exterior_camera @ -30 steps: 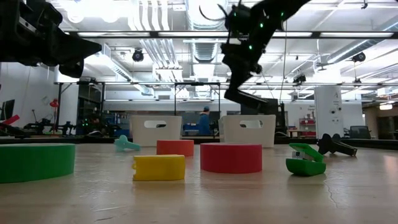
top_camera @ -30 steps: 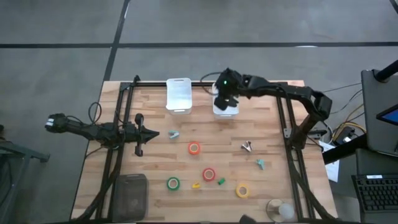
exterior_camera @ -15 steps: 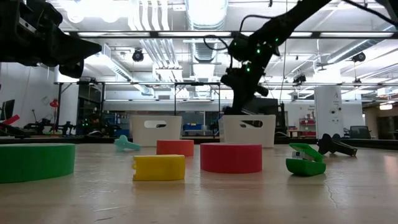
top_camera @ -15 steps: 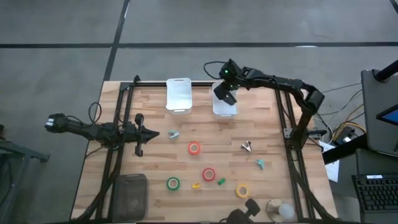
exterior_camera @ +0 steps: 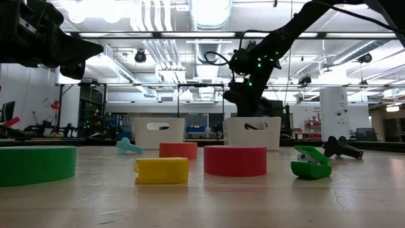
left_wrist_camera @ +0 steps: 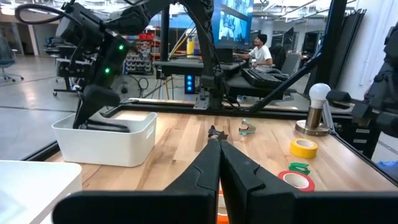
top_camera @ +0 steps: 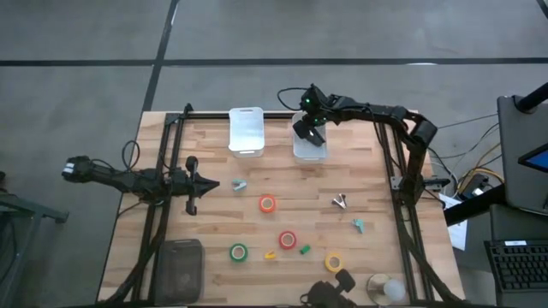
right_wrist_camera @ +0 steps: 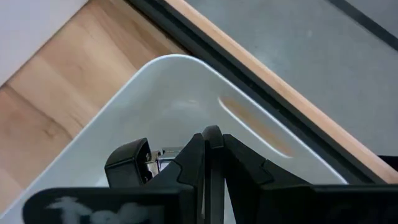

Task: Pick and place Stapler, Stapler remover, tape
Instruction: Put the black stapler into the right white bin, then put the green stapler into the right white bin

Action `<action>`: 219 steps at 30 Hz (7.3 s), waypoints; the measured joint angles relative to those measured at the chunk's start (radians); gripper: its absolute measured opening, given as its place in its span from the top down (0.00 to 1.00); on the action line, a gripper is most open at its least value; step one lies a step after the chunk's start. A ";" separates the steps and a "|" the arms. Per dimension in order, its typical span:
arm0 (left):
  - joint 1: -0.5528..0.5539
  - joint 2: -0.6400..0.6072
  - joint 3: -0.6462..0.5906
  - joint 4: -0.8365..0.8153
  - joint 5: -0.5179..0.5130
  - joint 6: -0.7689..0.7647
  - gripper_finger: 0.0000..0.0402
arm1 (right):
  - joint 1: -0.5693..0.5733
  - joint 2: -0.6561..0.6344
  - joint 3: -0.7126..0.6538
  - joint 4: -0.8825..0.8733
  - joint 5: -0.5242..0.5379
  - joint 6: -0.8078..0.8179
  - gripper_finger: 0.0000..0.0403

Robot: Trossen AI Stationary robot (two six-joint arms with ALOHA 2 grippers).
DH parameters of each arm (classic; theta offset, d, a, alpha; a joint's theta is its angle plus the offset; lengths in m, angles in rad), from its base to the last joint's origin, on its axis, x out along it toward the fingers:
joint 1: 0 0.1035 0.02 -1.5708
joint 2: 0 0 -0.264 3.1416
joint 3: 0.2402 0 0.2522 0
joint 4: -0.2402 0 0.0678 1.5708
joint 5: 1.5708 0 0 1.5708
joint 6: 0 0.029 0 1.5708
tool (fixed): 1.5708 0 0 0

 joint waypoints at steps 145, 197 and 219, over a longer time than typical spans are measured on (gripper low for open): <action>0.000 0.003 0.000 -0.026 0.000 0.000 0.97 | 1.046 -0.138 -0.466 0.431 -0.137 -0.091 0.82; 0.000 0.012 0.000 -0.054 0.000 0.000 0.97 | 0.038 -0.202 -0.395 0.352 0.047 -0.048 0.79; 0.000 0.012 0.000 -0.051 0.000 0.000 0.97 | 0.015 -0.156 -0.369 0.284 0.181 -0.041 0.71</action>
